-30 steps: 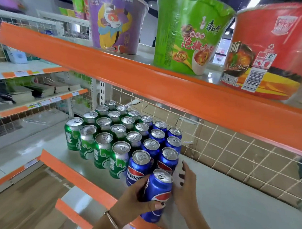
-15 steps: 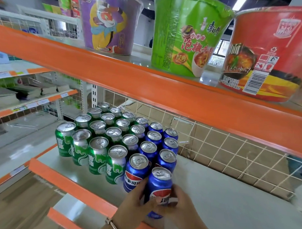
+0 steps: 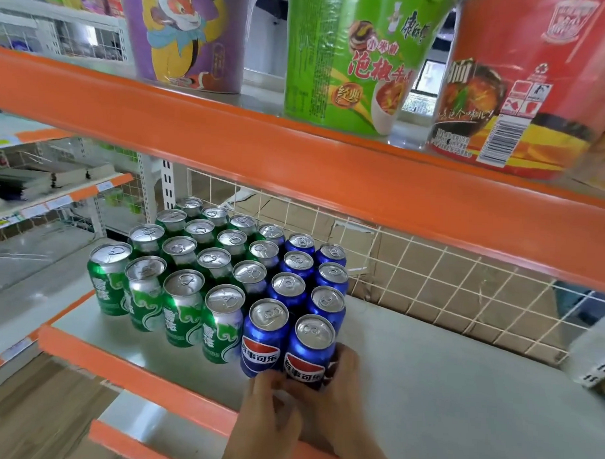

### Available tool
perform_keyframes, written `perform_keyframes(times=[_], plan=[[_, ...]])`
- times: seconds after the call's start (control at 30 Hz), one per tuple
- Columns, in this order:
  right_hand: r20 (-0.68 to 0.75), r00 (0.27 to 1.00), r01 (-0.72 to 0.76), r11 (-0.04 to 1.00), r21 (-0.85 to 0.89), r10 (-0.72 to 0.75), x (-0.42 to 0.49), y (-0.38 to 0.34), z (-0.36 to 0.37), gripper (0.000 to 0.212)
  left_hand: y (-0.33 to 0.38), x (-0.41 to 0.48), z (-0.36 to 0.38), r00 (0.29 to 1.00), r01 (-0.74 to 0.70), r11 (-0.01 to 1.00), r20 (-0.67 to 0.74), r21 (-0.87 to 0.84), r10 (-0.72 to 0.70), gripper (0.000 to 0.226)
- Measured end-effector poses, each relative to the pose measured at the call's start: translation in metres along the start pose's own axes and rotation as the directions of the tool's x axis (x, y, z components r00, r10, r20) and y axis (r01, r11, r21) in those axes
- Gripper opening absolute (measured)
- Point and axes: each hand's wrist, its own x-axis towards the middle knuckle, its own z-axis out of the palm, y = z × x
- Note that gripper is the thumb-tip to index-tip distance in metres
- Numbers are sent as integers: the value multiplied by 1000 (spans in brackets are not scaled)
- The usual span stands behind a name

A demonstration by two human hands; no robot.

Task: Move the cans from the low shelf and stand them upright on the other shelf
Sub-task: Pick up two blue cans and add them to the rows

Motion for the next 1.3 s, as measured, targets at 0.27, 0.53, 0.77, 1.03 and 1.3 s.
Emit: perform_keyframes(times=[0.27, 0.53, 0.77, 1.03, 1.3], plan=[[61, 998, 35, 974, -225, -21, -6, 9, -39, 97, 21, -5, 3, 831, -211, 973, 542, 98, 126, 56], [-244, 969, -46, 999, -10, 42, -47, 60, -144, 90, 72, -17, 90, 841, -111, 984, 514, -139, 167, 52], [-433, 898, -124, 989, -76, 79, -96, 75, -246, 119, 136, -41, 166, 723, -99, 985, 669, -142, 169, 91], [-584, 804, -206, 973, -102, 109, -172, 112, -382, 96, 223, -129, 269, 631, -59, 976, 749, -210, 199, 92], [-707, 678, -326, 944, -47, 199, -227, 155, -482, 104, 277, -212, 357, 590, 78, 976, 798, -206, 121, 93]])
